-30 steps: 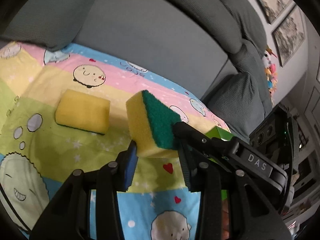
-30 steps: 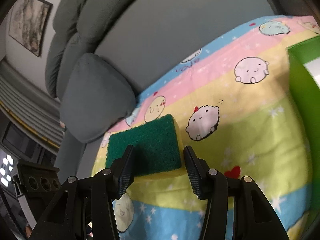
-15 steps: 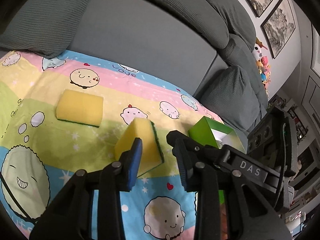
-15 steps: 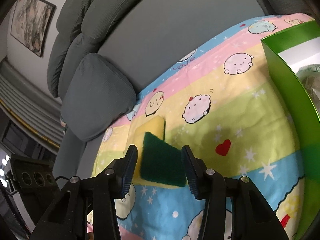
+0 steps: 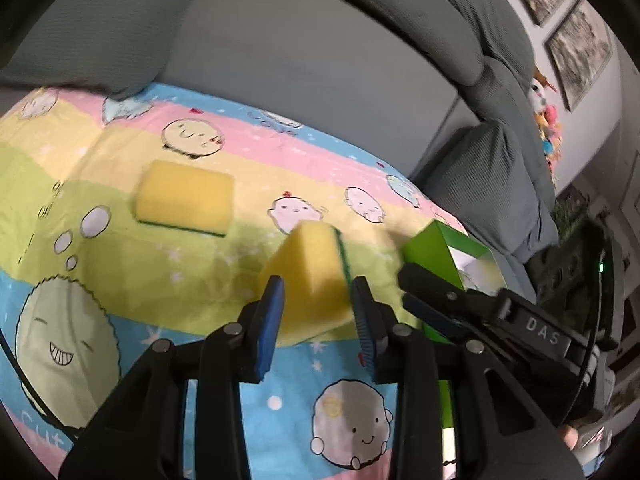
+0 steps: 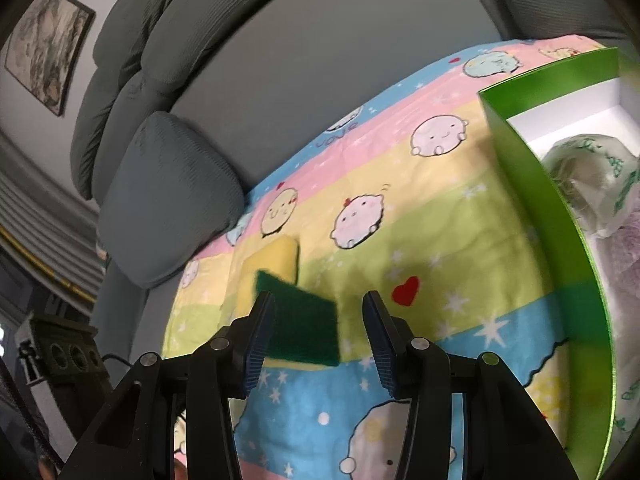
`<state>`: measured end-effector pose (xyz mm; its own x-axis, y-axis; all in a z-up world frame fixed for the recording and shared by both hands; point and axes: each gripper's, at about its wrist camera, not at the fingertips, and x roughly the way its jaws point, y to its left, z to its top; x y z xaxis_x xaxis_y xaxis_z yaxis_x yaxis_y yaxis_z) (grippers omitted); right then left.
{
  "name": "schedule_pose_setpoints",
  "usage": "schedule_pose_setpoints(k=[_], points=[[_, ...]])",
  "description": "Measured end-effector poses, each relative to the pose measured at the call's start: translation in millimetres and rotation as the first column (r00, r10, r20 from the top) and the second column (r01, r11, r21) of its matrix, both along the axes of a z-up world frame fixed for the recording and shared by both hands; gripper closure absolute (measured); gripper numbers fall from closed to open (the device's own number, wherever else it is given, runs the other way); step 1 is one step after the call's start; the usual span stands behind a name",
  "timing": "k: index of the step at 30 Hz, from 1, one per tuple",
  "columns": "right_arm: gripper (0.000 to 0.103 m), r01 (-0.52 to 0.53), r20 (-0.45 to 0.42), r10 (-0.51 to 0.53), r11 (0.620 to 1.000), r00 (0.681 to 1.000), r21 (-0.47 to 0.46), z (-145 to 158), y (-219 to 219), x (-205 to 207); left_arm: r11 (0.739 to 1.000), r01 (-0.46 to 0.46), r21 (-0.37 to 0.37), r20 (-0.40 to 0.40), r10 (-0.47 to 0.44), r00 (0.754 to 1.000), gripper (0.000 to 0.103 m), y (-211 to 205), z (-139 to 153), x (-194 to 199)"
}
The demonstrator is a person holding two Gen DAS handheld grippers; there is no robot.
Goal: Organize objects
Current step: 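Lift the green-scrub sponge off the sheet with the right gripper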
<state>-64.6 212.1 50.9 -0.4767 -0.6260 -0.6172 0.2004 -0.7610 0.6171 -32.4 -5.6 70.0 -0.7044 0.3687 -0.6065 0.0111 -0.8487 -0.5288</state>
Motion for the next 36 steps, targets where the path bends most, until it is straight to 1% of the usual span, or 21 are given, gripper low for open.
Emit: schedule_pose_setpoints(k=[3, 6, 8, 11, 12, 14, 17, 22, 27, 29, 36], points=[[0.054, 0.01, 0.019, -0.01, 1.0, 1.0, -0.002, -3.6, 0.6, -3.2, 1.0, -0.021, 0.013, 0.025, 0.021, 0.999, 0.068, -9.5, -3.2, -0.1], [0.054, -0.015, 0.031, 0.015, 1.0, 0.999, -0.001, -5.5, -5.2, -4.5, 0.999, -0.037, 0.039, 0.036, 0.036, 0.999, 0.067, -18.0, -5.8, 0.4], [0.054, -0.029, 0.027, 0.028, 1.0, 0.999, 0.007, -3.8, -10.1, -3.5, 0.998, -0.04, 0.052, 0.039, 0.038, 0.999, 0.067, -20.2, -5.8, 1.3], [0.054, -0.051, 0.008, 0.051, 0.999, 0.999, -0.004, 2.0, -15.8, -0.8, 0.996, -0.049, 0.075, 0.038, 0.047, 0.998, 0.061, -24.5, -5.0, 3.5], [0.054, -0.063, 0.003, 0.063, 0.998, 0.998, -0.005, 3.2, -18.2, -0.4, 0.995, -0.047, 0.083, 0.039, 0.043, 0.998, 0.061, -24.8, -5.7, 3.1], [0.05, -0.085, 0.003, 0.085, 0.996, 0.996, -0.002, 2.9, -24.5, -0.6, 0.996, -0.036, 0.084, 0.044, 0.033, 0.998, 0.061, -22.2, -7.0, 2.0], [0.049, -0.105, 0.034, 0.106, 0.994, 0.994, -0.021, -2.0, -32.6, -3.6, 0.997, -0.014, 0.073, 0.051, 0.01, 0.999, 0.061, -14.8, -9.1, -0.4], [0.049, -0.115, 0.106, 0.124, 0.99, 0.987, -0.086, -11.1, -36.3, -10.8, 0.998, 0.029, 0.058, 0.081, -0.034, 0.996, 0.061, -0.5, -17.9, -6.7], [0.048, -0.081, 0.156, 0.094, 0.993, 0.983, -0.086, -21.0, -30.9, -16.6, 0.998, 0.044, 0.042, 0.122, -0.048, 0.991, 0.061, 8.0, -30.9, -13.0], [0.045, -0.074, 0.169, 0.087, 0.994, 0.982, -0.082, -24.4, -29.9, -18.8, 0.998, 0.043, 0.052, 0.136, -0.05, 0.989, 0.061, 8.4, -35.0, -14.8], [0.045, -0.067, 0.194, 0.074, 0.997, 0.978, -0.042, -28.6, -30.1, -19.2, 0.996, 0.056, 0.071, 0.143, -0.065, 0.988, 0.06, 12.5, -39.5, -17.6]])
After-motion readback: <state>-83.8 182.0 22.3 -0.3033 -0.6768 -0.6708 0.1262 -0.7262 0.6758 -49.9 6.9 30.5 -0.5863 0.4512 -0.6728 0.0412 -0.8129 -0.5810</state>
